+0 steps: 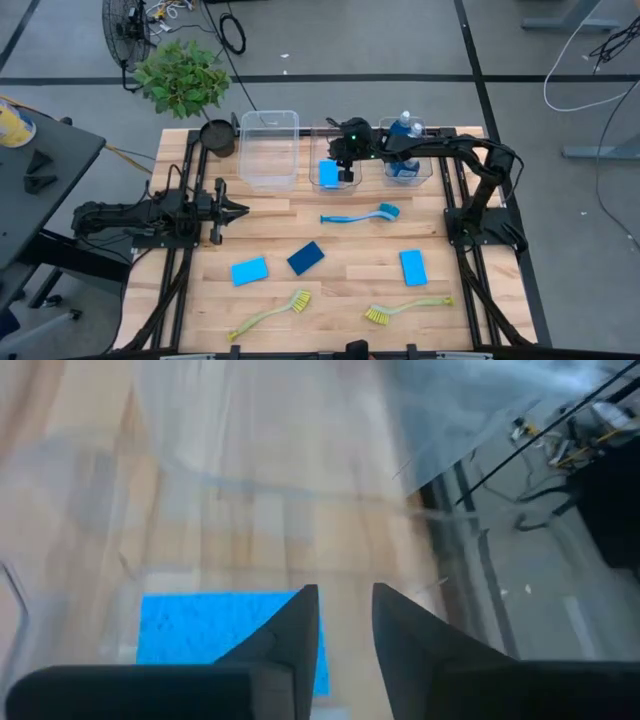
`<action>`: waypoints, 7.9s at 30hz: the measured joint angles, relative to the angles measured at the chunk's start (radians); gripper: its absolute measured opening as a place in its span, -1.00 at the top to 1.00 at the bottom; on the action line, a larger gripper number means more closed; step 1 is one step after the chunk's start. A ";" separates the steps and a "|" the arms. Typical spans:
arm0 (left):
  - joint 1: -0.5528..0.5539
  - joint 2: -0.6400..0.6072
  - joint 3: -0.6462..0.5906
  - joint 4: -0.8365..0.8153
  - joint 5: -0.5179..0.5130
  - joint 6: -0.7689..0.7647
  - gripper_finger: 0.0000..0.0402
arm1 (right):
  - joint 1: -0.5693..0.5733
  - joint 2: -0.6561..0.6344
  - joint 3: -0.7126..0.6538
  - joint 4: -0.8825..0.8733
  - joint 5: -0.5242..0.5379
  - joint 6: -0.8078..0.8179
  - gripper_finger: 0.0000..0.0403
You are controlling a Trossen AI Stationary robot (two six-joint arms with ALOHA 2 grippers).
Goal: Pick & Place Kitchen Sink Supplies
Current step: Put the blue sponge into the middle transparent bin
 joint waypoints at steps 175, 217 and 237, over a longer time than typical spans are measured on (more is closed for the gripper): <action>0.000 0.000 0.000 0.000 0.000 0.000 0.78 | 0.703 0.246 -0.074 0.285 0.450 1.187 -0.11; 0.000 0.000 0.000 0.000 0.000 0.000 0.78 | 0.733 0.277 -0.124 0.361 0.379 1.280 -0.08; 0.000 0.000 0.000 0.000 0.000 0.000 0.78 | 0.732 0.281 -0.124 0.374 0.364 1.294 0.71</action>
